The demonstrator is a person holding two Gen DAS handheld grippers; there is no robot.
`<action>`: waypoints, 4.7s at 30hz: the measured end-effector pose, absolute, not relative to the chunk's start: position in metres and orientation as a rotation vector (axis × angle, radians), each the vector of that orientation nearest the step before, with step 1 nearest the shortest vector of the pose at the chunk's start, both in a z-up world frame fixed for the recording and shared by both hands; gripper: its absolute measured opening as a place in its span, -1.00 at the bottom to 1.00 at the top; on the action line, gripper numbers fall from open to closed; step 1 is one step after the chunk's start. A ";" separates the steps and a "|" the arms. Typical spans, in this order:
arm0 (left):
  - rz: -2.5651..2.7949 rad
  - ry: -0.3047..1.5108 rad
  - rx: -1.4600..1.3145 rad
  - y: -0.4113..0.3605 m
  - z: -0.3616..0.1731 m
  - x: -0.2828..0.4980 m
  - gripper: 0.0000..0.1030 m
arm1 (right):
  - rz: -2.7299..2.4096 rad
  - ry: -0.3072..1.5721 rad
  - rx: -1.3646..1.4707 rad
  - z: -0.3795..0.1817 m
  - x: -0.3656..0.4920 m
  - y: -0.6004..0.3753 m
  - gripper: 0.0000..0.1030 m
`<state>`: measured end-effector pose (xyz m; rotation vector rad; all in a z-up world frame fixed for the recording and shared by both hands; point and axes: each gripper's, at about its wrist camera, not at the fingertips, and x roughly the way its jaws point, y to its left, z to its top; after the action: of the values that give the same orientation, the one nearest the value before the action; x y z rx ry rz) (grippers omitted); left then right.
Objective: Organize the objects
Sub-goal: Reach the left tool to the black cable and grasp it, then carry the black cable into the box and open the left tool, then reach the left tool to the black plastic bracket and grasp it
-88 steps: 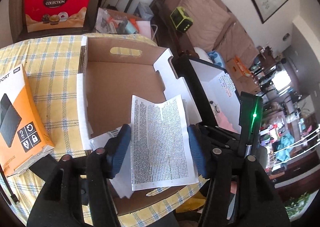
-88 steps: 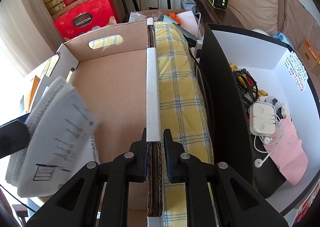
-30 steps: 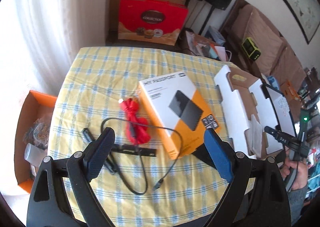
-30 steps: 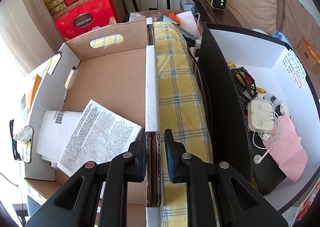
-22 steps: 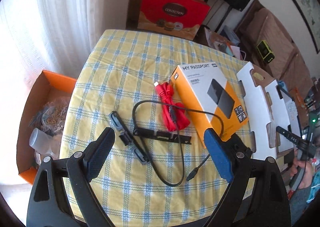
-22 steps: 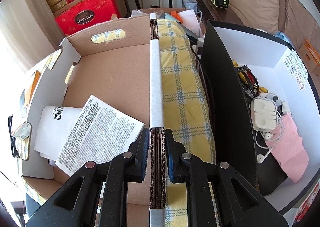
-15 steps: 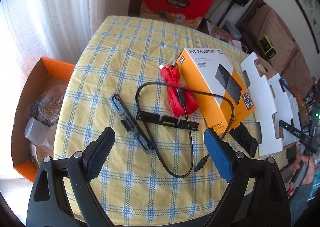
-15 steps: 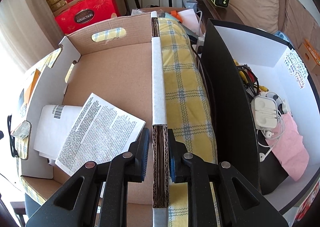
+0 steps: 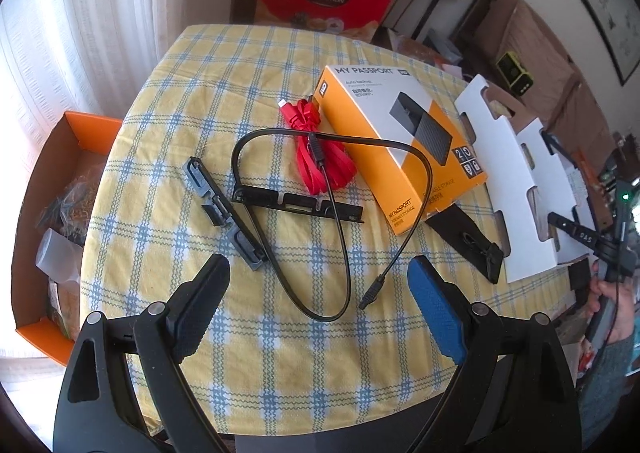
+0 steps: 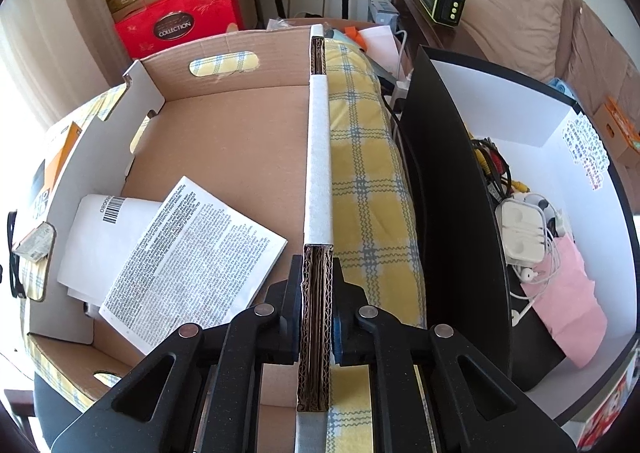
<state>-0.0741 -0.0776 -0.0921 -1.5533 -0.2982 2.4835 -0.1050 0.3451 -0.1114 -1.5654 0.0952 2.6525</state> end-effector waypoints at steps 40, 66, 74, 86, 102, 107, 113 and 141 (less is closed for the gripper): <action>2.497 -0.279 -1.411 -0.053 -0.085 -0.078 -0.85 | 2.665 0.096 -1.574 -0.111 -0.072 0.340 -0.81; 2.243 -0.137 -1.106 0.087 0.014 -0.061 -0.85 | 2.683 0.171 -1.567 -0.111 -0.070 0.346 -0.79; 2.098 -0.024 -1.138 0.163 -0.012 -0.071 -0.85 | 2.681 0.174 -1.566 -0.112 -0.069 0.346 -0.79; 2.013 0.043 -1.252 0.208 -0.059 -0.082 -0.82 | 2.684 0.194 -1.560 -0.113 -0.069 0.348 -0.79; 2.147 -0.118 -1.192 0.139 -0.018 -0.088 0.52 | 2.682 0.231 -1.574 -0.110 -0.071 0.353 -0.76; 2.278 -0.130 -1.225 0.102 -0.013 -0.095 0.62 | 2.685 0.226 -1.562 -0.106 -0.073 0.352 -0.75; 2.392 -0.102 -1.236 0.068 -0.017 -0.096 0.79 | 2.683 0.214 -1.546 -0.103 -0.077 0.351 -0.72; 2.612 -0.356 -1.574 -0.130 -0.088 -0.101 0.78 | 2.717 0.084 -1.533 -0.105 -0.094 0.331 -0.81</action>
<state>-0.1014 -0.1296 -0.0882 -1.5739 -0.3558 2.6116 -0.0938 0.3312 -0.1052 -1.5332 0.0837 2.7172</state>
